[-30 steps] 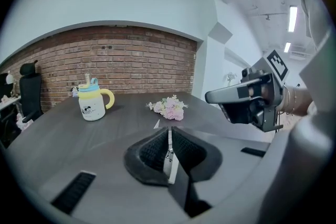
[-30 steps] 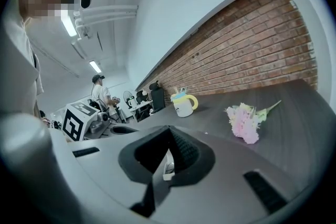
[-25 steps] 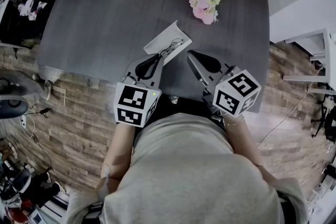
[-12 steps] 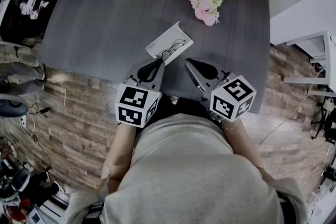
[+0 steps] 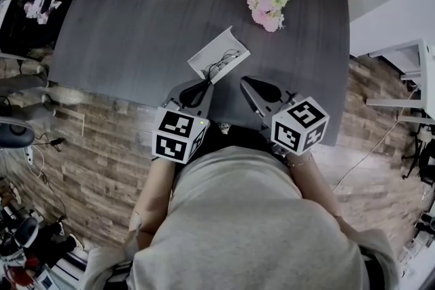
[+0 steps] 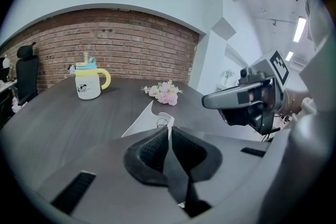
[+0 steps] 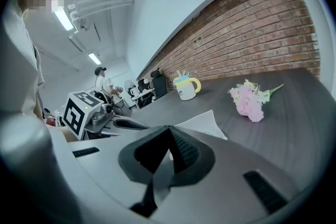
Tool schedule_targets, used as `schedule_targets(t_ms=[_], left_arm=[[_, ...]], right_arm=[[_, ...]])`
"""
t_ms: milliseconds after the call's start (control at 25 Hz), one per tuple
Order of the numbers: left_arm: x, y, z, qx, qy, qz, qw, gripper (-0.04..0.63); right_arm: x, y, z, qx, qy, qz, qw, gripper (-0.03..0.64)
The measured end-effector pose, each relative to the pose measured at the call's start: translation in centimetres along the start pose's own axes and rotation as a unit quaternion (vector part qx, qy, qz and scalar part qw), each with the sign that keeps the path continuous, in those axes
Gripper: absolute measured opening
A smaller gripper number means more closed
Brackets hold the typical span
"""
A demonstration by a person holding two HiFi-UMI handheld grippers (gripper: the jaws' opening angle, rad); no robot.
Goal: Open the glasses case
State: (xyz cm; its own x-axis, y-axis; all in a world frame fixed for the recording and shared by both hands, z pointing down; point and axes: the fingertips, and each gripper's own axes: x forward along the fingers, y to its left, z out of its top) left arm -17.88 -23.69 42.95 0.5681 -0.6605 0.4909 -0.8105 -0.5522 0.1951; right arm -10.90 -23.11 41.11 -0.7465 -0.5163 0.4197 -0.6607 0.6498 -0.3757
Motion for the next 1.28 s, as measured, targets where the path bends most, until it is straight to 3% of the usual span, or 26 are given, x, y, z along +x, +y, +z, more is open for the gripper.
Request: schedule_targets(t_ms=[600, 1280], left_arm=[[0.5, -1.5, 0.0, 0.002, 0.005, -0.031, 0.9995, 0.035], [0.9, -1.0, -0.3, -0.005, 0.011, -0.021, 0.9997, 0.035]], right_arm=[[0.0, -0.4, -0.5, 0.002, 0.015, -0.011, 1.000, 0.005], [-0.1, -0.9, -0.8, 0.011, 0.013, -0.015, 1.000, 0.005]])
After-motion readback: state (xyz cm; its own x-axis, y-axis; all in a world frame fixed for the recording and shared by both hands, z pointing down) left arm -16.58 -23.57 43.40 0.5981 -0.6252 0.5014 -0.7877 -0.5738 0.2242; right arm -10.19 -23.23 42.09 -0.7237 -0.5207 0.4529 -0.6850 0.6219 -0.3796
